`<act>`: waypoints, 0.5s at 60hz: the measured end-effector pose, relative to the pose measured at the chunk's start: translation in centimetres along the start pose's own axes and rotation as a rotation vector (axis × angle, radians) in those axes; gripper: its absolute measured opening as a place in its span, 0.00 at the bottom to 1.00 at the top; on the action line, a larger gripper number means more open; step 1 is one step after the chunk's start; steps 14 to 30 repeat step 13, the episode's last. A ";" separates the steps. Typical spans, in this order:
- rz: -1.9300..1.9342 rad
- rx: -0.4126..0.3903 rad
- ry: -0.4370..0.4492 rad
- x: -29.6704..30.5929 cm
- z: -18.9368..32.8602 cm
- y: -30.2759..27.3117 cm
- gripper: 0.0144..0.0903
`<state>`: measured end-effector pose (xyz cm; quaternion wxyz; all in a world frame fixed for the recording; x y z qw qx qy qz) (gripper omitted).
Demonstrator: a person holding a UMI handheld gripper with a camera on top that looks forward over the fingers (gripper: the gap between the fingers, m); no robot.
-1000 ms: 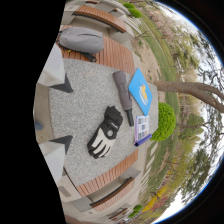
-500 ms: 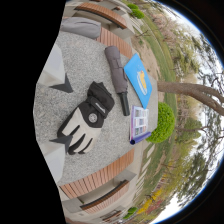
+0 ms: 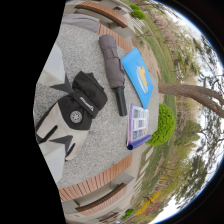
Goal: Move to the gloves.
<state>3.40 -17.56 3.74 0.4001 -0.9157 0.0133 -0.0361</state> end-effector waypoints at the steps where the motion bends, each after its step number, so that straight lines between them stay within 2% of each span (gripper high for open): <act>1: 0.000 0.000 -0.002 0.0 0.0 0.0 0.93; 30: 0.031 -0.005 -0.006 -0.2 -0.3 0.2 0.93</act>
